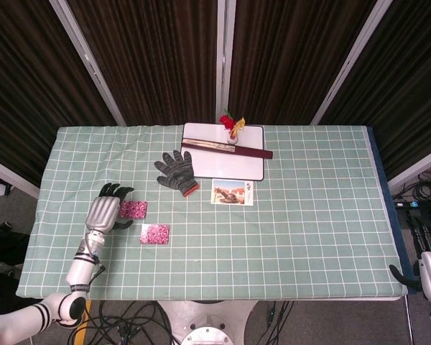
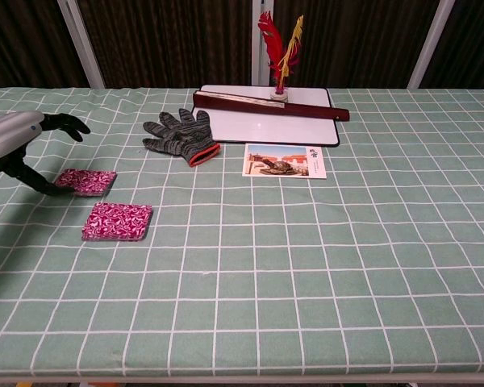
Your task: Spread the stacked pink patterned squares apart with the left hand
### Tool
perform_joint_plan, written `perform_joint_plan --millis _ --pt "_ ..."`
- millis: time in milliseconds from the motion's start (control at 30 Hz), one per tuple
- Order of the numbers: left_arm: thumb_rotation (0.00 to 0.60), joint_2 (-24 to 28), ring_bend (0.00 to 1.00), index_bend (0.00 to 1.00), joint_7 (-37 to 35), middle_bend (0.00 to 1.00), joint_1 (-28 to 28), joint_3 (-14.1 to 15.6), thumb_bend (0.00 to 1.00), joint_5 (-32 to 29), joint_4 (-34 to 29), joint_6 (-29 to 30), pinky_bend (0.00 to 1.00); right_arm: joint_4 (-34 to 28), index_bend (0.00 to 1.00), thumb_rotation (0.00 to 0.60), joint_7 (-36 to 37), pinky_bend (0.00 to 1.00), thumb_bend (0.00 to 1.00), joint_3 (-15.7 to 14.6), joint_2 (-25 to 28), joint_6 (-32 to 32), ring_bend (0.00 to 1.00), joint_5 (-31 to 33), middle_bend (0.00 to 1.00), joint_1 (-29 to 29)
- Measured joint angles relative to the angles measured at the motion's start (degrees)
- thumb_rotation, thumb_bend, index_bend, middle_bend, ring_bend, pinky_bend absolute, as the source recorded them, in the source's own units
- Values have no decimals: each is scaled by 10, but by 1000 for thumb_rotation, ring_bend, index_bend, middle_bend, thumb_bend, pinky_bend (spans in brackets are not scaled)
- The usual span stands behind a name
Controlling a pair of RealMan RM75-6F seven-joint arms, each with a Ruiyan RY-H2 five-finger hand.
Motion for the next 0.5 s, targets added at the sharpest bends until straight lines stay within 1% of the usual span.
perform_joint_plan --millis 133,200,300,500 --pt "600 6 74 167 -6 190 1 4 127 8 -14 1 84 1 0 600 3 0 124 1 0 1 0 0 0 0" --pt "600 10 74 167 -9 210 1 6 125 12 -26 1 83 2 0 600 3 0 125 1 0 0 0 1 0 0" --pt "600 21 74 167 -13 265 2 13 122 21 -55 1 81 2 0 600 4 0 125 1 -1 0 0 1 0 0" --pt "600 41 74 167 -2 266 2 32 119 33 -124 -9 81 4 0 600 4 0 125 0 -3 -2 0 0 0 1"
